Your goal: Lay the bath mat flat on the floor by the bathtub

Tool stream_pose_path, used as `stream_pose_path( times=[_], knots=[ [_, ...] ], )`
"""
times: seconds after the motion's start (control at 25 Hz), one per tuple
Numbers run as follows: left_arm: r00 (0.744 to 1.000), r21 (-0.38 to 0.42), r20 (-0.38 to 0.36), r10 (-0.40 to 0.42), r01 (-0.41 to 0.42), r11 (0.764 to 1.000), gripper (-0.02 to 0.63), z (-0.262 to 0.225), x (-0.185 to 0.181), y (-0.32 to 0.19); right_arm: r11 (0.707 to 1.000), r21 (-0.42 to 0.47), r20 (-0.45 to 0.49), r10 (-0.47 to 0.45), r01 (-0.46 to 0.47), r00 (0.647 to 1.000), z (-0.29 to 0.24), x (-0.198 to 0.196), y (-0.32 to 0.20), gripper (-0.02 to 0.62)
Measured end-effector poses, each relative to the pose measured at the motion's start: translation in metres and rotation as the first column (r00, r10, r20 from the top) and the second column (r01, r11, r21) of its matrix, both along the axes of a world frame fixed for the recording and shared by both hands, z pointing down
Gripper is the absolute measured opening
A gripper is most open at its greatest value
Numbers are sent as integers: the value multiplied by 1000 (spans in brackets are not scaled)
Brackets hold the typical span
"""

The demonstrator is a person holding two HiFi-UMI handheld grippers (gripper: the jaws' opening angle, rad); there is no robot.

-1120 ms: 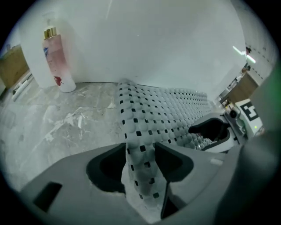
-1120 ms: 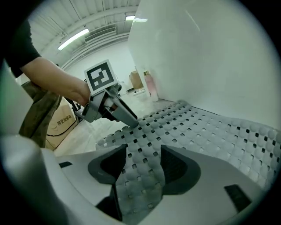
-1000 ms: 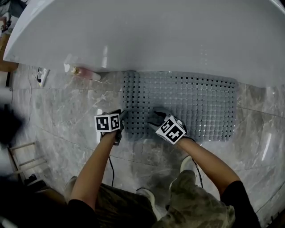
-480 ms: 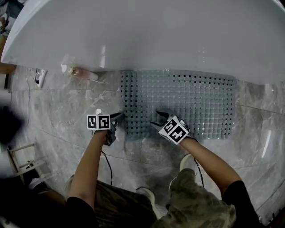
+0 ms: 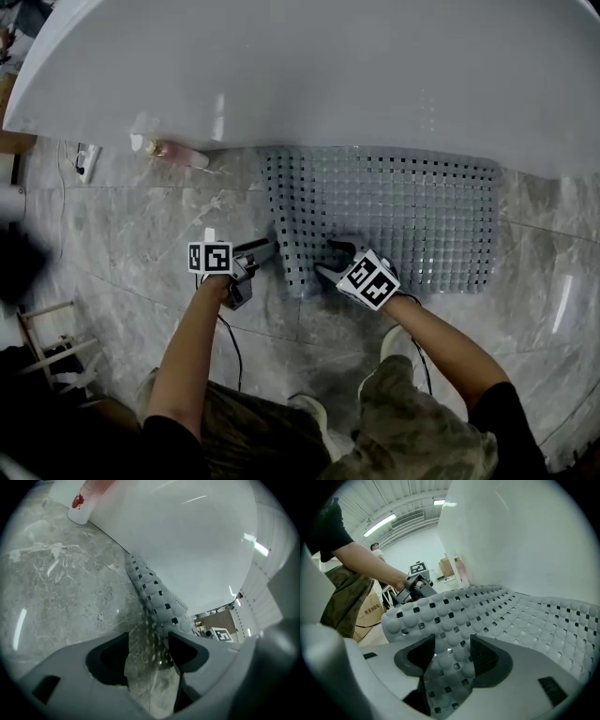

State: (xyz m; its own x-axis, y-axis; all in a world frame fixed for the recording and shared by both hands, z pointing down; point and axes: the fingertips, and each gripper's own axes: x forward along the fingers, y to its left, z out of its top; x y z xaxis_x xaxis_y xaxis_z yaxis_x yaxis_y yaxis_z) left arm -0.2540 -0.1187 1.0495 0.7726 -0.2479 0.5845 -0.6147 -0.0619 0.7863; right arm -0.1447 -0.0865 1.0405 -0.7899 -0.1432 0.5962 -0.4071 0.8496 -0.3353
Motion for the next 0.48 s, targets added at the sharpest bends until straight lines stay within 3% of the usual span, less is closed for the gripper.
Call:
stream_pose_path(
  times=[0.12, 0.24, 0.48],
  knots=[
    [998, 9, -54, -35, 35, 999, 264, -8, -7, -3, 1000, -16, 16, 14, -14, 1000, -7, 0, -3, 213],
    [991, 21, -125, -56, 59, 998, 280, -17, -6, -8, 997, -61, -24, 48, -50, 999, 0, 5, -5, 213],
    [974, 51, -219, -53, 65, 997, 309, -34, 12, -16, 989, -91, -55, 109, -114, 993, 0, 6, -13, 212]
  ],
)
